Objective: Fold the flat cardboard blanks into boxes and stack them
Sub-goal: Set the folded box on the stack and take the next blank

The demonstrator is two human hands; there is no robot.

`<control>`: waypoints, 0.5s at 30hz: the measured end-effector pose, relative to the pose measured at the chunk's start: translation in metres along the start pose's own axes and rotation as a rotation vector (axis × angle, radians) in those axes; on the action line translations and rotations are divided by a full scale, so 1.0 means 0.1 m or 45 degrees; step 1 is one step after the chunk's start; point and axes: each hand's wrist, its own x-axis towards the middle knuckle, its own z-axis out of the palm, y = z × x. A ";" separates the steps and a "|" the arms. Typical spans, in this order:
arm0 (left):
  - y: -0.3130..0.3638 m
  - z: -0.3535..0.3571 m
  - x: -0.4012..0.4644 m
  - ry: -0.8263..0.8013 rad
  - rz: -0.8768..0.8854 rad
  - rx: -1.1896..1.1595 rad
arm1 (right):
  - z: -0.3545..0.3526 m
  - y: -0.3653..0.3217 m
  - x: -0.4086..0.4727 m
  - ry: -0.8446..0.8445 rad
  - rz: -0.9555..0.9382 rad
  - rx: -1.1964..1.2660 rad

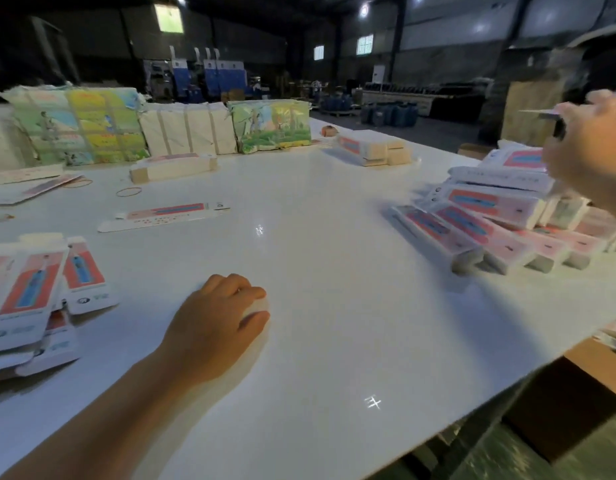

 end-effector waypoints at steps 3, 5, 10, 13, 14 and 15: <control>-0.02 0.03 -0.01 -0.004 -0.020 0.005 | -0.06 -0.84 -0.17 -0.074 -0.239 0.349; -0.04 0.06 -0.01 0.014 -0.020 -0.019 | 0.01 -1.40 -0.60 -0.293 -0.388 0.621; -0.10 0.06 -0.02 -0.052 -0.023 -0.025 | 0.50 -2.10 -1.69 -0.762 -0.808 0.670; -0.13 0.07 0.00 -0.075 -0.028 -0.012 | 0.59 -2.14 -1.76 -0.665 -0.874 0.724; -0.13 0.08 0.01 -0.088 -0.023 -0.003 | 0.58 -2.13 -1.76 -0.627 -0.891 0.767; -0.13 0.08 0.01 -0.098 -0.018 -0.004 | 0.58 -2.13 -1.77 -0.590 -0.899 0.797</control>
